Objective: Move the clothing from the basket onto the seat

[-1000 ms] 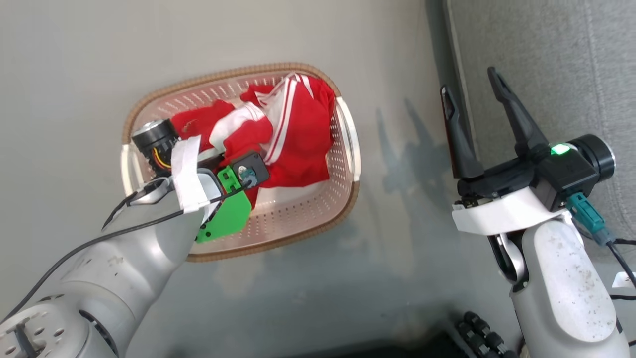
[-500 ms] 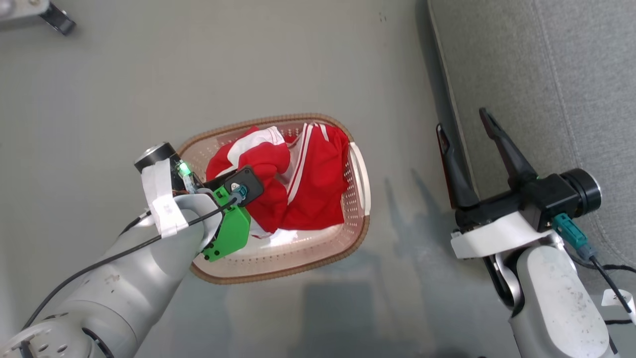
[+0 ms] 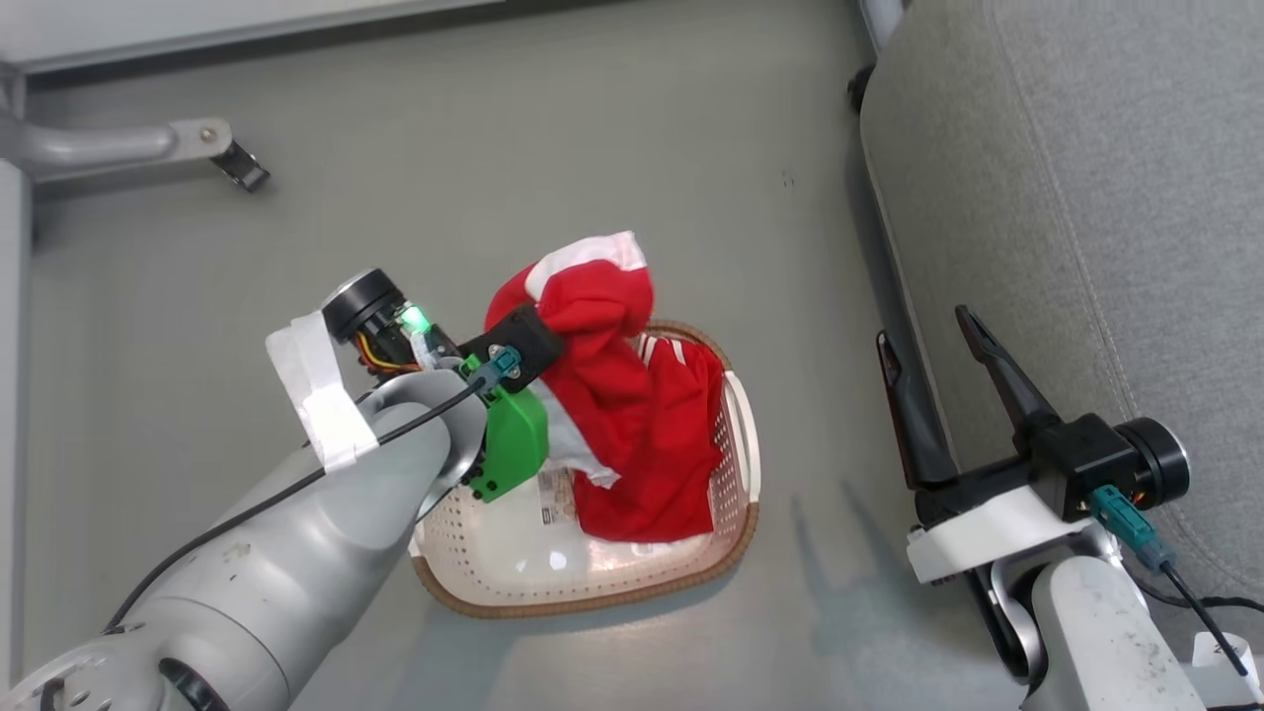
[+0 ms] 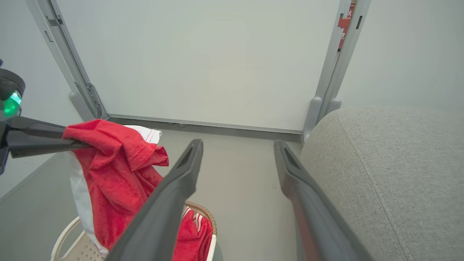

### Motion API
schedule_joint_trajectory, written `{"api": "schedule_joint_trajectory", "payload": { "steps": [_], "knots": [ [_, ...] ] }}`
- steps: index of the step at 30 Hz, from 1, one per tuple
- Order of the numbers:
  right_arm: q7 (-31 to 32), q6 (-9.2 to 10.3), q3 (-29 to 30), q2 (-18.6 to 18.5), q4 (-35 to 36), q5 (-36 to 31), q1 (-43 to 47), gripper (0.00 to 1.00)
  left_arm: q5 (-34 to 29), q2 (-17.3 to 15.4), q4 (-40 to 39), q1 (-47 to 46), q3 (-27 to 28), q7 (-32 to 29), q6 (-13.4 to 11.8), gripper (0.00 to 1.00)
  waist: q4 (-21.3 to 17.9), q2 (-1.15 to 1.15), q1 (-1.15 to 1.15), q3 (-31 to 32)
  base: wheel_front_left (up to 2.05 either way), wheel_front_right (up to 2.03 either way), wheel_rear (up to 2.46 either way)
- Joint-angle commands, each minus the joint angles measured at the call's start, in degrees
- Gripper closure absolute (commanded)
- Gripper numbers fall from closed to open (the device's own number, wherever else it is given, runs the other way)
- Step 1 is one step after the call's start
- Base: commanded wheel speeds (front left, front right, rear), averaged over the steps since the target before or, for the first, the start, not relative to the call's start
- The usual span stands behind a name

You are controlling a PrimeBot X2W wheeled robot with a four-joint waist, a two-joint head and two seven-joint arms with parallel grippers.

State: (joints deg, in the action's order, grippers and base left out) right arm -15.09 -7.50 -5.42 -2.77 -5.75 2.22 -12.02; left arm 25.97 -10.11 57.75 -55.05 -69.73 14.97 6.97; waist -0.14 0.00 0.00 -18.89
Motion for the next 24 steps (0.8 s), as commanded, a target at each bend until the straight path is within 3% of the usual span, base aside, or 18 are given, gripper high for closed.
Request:
{"api": "schedule_joint_trajectory", "payload": {
  "steps": [1,15,24],
  "knots": [
    [-0.12,0.02,0.08,-0.2,0.02,0.37,1.05,0.0,0.17,-0.79,-1.8,1.51,1.01,0.28,-0.73,1.0,1.45,0.0,0.0,3.03,0.0,0.0,0.0],
    [-0.12,0.02,-1.06,-0.21,0.87,1.84,4.48,0.0,-3.93,-3.98,-26.93,8.41,13.28,0.27,-4.79,1.0,2.67,0.0,0.0,9.16,0.0,0.0,0.0],
    [-0.12,0.02,-2.45,-0.21,2.37,3.63,5.78,0.0,-5.83,-3.3,-37.15,11.88,18.5,0.27,-5.94,1.0,3.07,0.0,0.0,11.17,0.0,0.0,0.0]
  ]
}}
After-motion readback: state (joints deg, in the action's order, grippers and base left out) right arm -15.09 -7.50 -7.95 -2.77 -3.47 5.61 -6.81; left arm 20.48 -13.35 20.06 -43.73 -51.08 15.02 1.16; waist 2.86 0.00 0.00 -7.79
